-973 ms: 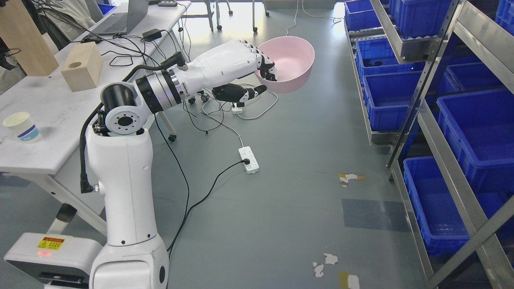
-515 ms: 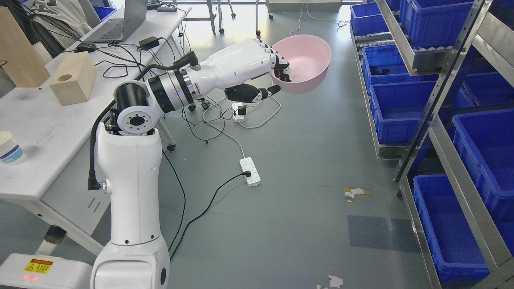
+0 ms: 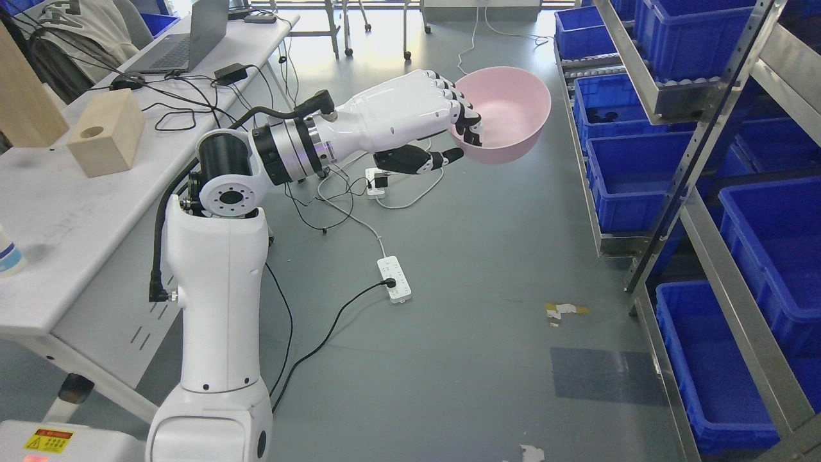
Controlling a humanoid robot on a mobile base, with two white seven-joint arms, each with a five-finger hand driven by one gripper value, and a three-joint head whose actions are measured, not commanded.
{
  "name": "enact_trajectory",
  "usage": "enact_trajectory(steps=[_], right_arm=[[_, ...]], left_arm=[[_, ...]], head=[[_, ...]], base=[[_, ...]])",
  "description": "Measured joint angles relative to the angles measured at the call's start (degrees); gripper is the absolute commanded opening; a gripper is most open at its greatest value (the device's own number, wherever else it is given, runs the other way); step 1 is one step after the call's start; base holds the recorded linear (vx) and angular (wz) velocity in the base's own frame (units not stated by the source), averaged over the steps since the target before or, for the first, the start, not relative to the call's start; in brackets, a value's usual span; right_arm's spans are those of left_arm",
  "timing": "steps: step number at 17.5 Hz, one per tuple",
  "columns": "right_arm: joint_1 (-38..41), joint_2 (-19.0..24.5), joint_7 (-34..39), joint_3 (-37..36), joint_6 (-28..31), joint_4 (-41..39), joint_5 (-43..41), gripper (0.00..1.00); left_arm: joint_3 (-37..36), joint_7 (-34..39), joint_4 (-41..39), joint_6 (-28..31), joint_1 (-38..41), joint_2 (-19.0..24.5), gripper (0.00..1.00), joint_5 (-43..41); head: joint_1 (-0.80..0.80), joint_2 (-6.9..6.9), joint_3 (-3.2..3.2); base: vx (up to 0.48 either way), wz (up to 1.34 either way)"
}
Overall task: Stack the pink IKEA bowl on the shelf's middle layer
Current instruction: 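Hold the pink bowl raised in the left hand while driving to the shelf, then lower the held bowl into the pink bowl on the white tray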
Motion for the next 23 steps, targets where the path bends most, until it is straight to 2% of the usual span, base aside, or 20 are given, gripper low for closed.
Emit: enact_trajectory(steps=[4,10,16,23], right_arm=[[0.0,0.0,0.0,0.0,0.0,0.0,0.0,1.00],[0.0,0.0,0.0,0.0,0.0,0.0,0.0,1.00],[0.0,0.0,-0.1,0.0,0.0,0.0,0.0,1.00],[0.0,0.0,-0.1,0.0,0.0,0.0,0.0,1.00]], left_arm=[[-0.5,-0.1,0.0,-0.3,0.0,0.0,0.02,0.1],[-1.5,0.1,-0.1,-0.3,-0.1,0.0,0.02,0.9],[-2.8,-0.2,0.2,-0.3,-6.7,0.0,0.02,2.1],[-2.5,-1.0,4.4,0.5,-11.9,1.3,0.02,-5.8]], head=[[0.00,0.00,0.00],[0.00,0.00,0.00],[0.00,0.00,0.00],[0.00,0.00,0.00]], base=[[-0.016,-0.61],[-0.007,-1.23],[0.024,-1.39],[0.056,-0.85]])
